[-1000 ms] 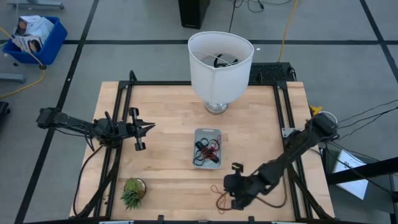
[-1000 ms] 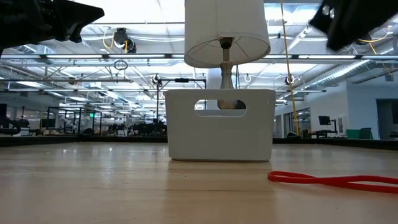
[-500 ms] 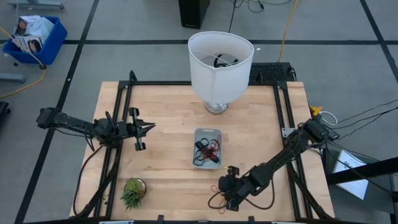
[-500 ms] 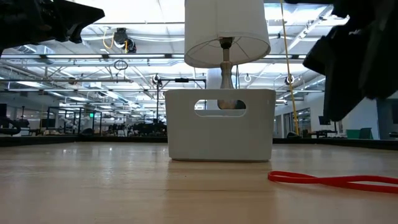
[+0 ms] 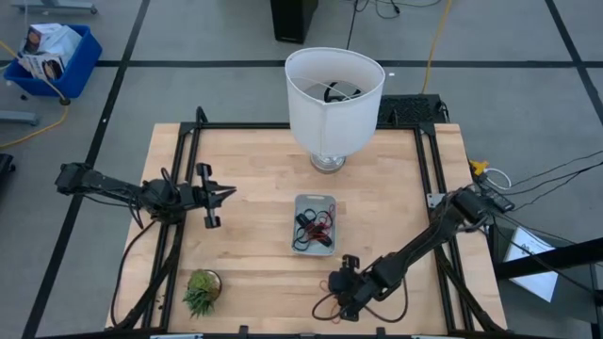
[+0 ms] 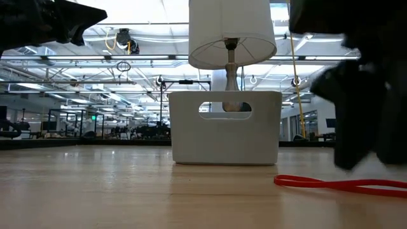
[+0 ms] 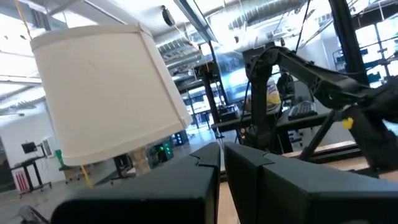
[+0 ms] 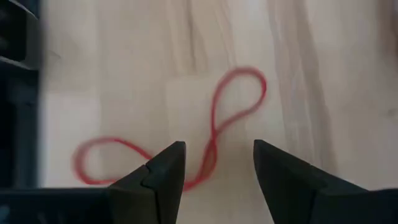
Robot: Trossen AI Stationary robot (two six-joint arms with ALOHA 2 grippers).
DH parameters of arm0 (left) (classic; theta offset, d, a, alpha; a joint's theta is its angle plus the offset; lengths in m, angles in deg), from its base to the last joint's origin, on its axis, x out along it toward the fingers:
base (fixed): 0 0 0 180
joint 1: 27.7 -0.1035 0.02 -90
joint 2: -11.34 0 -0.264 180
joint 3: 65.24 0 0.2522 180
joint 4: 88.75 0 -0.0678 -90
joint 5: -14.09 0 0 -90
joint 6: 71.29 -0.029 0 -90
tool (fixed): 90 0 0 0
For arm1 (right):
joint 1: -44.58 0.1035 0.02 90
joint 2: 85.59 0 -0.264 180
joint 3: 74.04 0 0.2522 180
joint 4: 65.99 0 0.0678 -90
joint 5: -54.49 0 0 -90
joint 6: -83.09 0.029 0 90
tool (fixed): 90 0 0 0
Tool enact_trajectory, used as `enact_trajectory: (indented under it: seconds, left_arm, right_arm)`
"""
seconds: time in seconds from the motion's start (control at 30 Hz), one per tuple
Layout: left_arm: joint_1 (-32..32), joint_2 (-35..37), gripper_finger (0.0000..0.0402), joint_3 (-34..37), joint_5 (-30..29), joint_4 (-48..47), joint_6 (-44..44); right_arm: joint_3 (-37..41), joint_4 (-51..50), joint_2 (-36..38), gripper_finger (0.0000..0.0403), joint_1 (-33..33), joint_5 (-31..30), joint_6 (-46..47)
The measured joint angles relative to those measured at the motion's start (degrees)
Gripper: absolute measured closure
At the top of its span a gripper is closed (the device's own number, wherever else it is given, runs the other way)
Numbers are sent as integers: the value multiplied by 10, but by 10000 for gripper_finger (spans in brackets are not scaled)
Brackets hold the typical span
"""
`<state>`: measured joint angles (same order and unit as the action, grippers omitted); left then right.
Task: Pick and place rubber bands into bin
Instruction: Put the red rubber band into the gray bin
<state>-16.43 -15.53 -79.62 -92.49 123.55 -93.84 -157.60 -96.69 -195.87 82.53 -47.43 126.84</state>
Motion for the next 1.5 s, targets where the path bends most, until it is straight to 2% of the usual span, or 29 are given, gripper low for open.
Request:
enact_trajectory:
  seconds: [0.23,0.57,1.0,1.33,1.5]
  left_arm:
    - [0,0,371,0,0,-19,2]
    - [0,0,371,0,0,-19,-12]
    - [0,-1,371,0,0,-26,4]
    - [0,-1,371,0,0,-26,3]
    - [0,-1,371,0,0,-26,2]
  right_arm:
    - [-2,-4,-26,220,4,-3,0]
    - [-2,-50,-29,220,5,11,-94]
    - [0,-19,-32,223,16,-46,-52]
    - [0,-13,-82,281,24,-89,6]
    - [0,-8,-94,345,22,-89,34]
